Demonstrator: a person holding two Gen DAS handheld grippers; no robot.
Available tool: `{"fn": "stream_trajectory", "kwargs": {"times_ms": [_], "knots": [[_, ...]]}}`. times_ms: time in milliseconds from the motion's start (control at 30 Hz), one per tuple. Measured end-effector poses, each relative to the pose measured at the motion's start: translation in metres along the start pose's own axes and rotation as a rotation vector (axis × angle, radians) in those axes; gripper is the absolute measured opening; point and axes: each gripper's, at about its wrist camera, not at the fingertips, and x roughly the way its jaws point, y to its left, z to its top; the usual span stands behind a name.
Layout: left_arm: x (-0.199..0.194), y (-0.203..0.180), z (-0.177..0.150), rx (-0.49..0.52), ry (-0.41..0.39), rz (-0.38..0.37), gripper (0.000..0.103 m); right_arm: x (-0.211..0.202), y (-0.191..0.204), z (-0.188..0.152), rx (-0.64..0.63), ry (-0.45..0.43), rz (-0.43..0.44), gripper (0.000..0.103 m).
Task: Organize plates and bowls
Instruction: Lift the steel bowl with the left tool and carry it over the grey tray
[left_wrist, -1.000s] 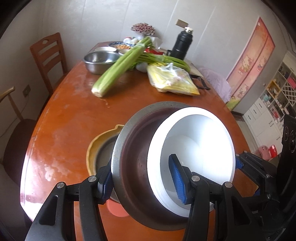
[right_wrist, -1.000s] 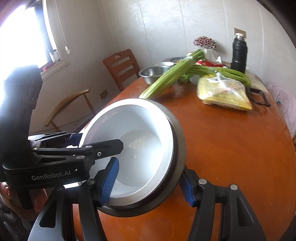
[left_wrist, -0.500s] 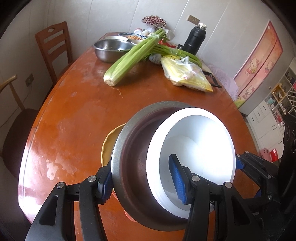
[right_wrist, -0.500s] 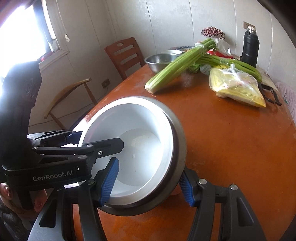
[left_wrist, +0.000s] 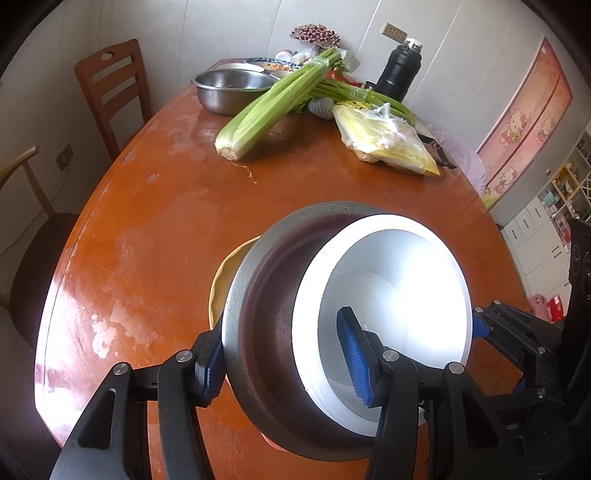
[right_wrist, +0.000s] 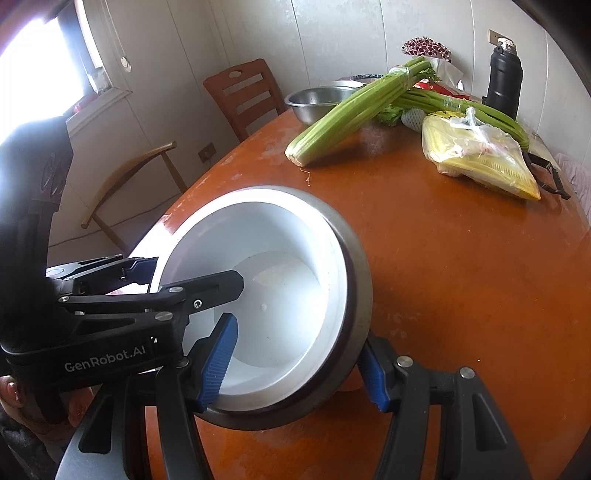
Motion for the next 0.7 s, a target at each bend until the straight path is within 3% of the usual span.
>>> {"fn": "stream_trajectory", "kwargs": {"times_ms": [700], "knots": [[0.006,-0.001,-0.002,0.032,-0.021,0.070,0.055,0.014,-0.001,-0.001,-0.004,0.018,-0.036,0.062]]}}
